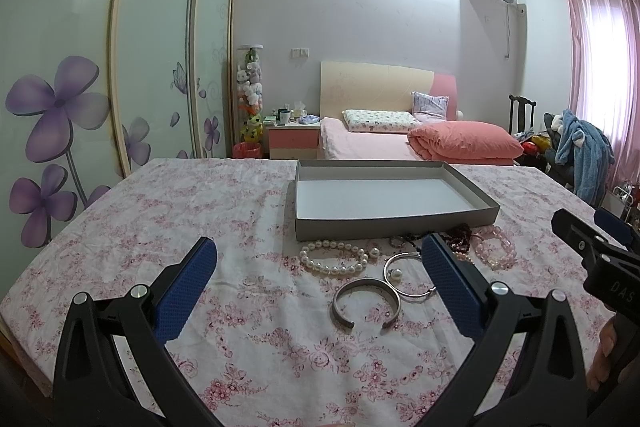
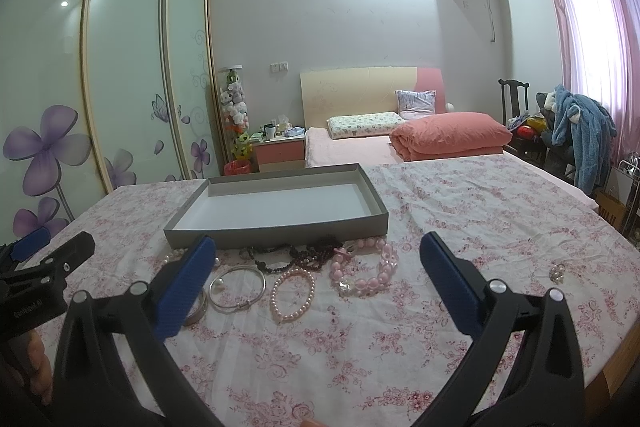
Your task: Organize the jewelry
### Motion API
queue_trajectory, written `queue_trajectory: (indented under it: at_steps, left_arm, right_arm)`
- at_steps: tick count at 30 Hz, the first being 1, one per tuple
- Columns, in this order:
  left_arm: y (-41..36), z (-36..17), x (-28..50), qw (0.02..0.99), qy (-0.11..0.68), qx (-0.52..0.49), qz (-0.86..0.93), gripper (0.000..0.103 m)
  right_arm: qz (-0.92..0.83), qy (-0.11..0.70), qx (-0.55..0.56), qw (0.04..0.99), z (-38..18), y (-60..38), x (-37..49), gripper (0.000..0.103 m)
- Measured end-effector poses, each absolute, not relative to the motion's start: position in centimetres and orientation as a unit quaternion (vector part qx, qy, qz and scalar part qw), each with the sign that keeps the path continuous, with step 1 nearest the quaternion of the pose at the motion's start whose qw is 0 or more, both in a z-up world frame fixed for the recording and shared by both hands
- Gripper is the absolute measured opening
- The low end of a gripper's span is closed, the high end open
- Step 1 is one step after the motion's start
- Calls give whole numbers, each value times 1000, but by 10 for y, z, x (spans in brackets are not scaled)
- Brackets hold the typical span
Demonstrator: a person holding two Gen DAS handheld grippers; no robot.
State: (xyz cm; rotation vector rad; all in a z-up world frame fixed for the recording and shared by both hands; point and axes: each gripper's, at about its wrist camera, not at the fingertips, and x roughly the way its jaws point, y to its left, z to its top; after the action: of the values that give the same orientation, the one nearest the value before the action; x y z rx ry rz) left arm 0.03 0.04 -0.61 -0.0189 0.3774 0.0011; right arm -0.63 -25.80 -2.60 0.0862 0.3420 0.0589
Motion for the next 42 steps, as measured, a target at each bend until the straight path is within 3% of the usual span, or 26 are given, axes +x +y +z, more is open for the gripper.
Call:
queue_trajectory:
  at_steps: [7,15,19,21,26,31,37,42]
  left_arm:
    - [-1,-11,7,979,204,-6,1,101]
    - [0,-18,19,968,250,-4,-6,101]
    - [0,-25,29,961,277,-1,-11,101]
    - [-3,-28,33,957,289,4,-13,101]
    - [-5,-35,42,950,311,10,-17,101]
    - [-4,-42,51,944,329,13,-22,101]
    - [-11,-51,63,934,355,20,-25,101]
    - [-18,-64,81,918,395,16,-29,101]
  right_arm:
    - [25,190,44,980,-31,-266,4,99]
    - [-2,280,53,959,-44,-295,61,99]
    - [-6,338,67,939,-57,-310,98,77]
    - [-2,368,74,927,-67,-314,118,74]
    - [-23,408,58,911,-89,-317,149,53]
    - [-27,429,55,901,-101,-317,161,47]
    - [-39,426,41,903,-107,-315,167,24]
    - [-35,426,48,903,-106,-318,167,23]
